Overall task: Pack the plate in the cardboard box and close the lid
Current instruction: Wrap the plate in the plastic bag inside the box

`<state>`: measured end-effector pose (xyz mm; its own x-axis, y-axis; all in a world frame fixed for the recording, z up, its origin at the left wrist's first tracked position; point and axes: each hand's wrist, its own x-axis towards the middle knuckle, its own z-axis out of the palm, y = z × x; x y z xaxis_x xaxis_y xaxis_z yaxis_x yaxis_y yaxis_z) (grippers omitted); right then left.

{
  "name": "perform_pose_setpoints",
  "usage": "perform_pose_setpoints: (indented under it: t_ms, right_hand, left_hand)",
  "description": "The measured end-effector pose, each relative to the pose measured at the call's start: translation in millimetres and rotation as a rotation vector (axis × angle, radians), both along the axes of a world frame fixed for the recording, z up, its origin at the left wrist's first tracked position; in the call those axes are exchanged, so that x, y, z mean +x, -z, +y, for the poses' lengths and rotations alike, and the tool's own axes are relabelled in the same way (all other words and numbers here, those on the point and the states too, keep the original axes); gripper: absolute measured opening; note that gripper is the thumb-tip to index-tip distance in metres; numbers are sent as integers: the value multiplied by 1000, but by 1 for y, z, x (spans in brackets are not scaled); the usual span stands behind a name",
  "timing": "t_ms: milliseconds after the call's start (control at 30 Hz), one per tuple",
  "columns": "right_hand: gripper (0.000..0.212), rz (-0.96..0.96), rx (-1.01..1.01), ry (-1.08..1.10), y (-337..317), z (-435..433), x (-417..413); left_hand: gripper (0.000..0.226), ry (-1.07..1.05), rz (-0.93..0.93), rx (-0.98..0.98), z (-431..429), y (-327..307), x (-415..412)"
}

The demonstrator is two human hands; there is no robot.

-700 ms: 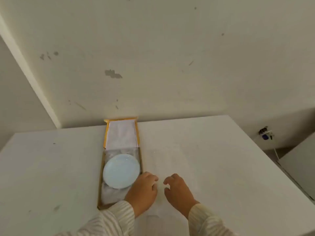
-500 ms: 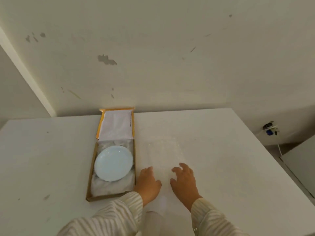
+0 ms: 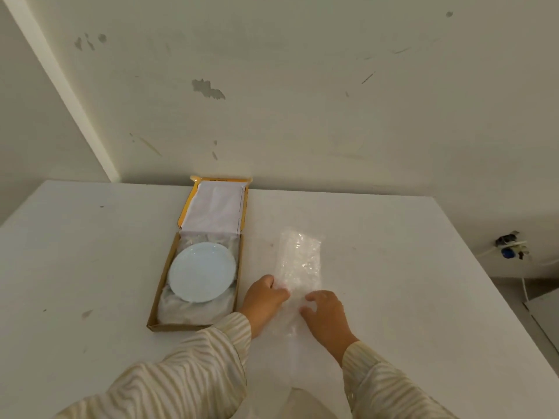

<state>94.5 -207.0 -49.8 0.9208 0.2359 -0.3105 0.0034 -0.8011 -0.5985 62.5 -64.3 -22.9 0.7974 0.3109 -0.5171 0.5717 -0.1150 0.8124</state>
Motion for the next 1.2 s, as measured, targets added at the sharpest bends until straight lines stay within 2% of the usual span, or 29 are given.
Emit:
perform_pose_setpoints:
  t_ms: [100, 167, 233, 300, 433, 533, 633, 733, 867, 1000, 1133, 1200]
  right_hand:
    - [21, 48, 290, 161, -14, 2, 13]
    - [29, 141, 500, 226, -27, 7, 19]
    - [40, 275, 696, 222, -39, 19, 23]
    - [43, 384, 769, 153, -49, 36, 22]
    - [23, 517, 793, 80, -57, 80, 8]
    - [19, 423, 701, 149, -51, 115, -5]
    - [26, 322, 562, 202, -42, 145, -21]
    - [20, 159, 380, 122, -38, 164, -33]
    - [14, -95, 192, 47, -31, 179, -34]
    - [22, -251, -168, -95, -26, 185, -28]
    - [29, -177, 1, -8, -28, 184, -26]
    - [23, -170, 32, 22, -27, 184, -24]
  left_hand:
    - [21, -43, -64, -131, 8, -20, -3]
    - [30, -73, -113, -266, 21, -36, -8]
    - [41, -106, -161, -319, 41, -48, -15]
    - [42, -128, -209, -341, 64, -55, -24]
    - [32, -177, -225, -415, 109, -58, -40]
    - [36, -272, -138, -322, 137, -47, -48]
    - [44, -320, -75, -193, 161, -34, -57]
    - [68, -307, -64, -44, 179, -23, -64]
    - [57, -147, -102, 279, 191, -12, -63]
    - [47, 100, -118, 529, 196, -1, -61]
    - [47, 172, -196, 680, 193, 7, -60]
    - [47, 258, -206, 855, 195, 12, -61]
